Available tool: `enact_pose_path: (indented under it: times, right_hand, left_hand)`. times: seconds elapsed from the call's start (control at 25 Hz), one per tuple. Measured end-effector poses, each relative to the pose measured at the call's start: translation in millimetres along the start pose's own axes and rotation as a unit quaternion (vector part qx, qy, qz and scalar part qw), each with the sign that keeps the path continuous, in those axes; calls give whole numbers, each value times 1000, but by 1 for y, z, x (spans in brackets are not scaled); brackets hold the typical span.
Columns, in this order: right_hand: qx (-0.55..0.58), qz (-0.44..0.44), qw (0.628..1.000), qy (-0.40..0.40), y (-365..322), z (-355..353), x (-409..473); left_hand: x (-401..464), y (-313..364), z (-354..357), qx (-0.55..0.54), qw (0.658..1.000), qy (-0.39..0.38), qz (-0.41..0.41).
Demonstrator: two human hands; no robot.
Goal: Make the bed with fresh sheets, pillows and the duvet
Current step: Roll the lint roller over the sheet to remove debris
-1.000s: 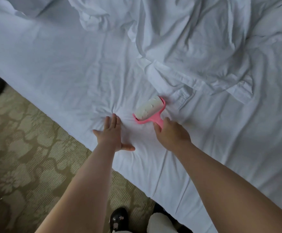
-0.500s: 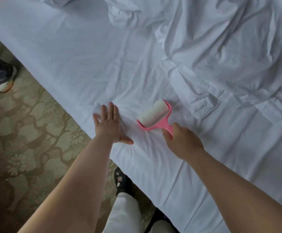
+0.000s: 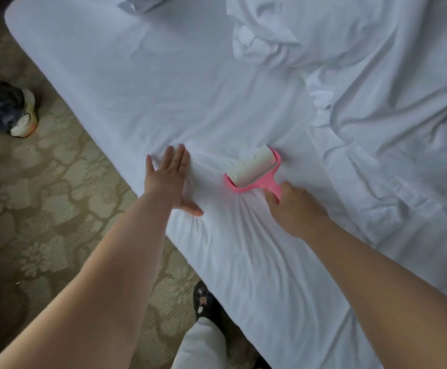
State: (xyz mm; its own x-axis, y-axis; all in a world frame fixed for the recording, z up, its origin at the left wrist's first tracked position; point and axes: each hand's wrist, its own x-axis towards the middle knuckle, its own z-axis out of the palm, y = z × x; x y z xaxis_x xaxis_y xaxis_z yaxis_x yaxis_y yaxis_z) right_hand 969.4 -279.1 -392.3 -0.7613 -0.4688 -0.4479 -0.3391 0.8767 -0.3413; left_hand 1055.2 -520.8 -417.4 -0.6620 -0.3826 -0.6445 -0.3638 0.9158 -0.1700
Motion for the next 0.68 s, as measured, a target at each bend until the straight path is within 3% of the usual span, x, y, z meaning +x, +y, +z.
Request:
enact_pose_path:
  times: [0.68]
  right_hand:
    - [12, -3, 1000, -6, -120, -9, 143]
  left_hand:
    - [97, -56, -27, 7, 998, 38, 44]
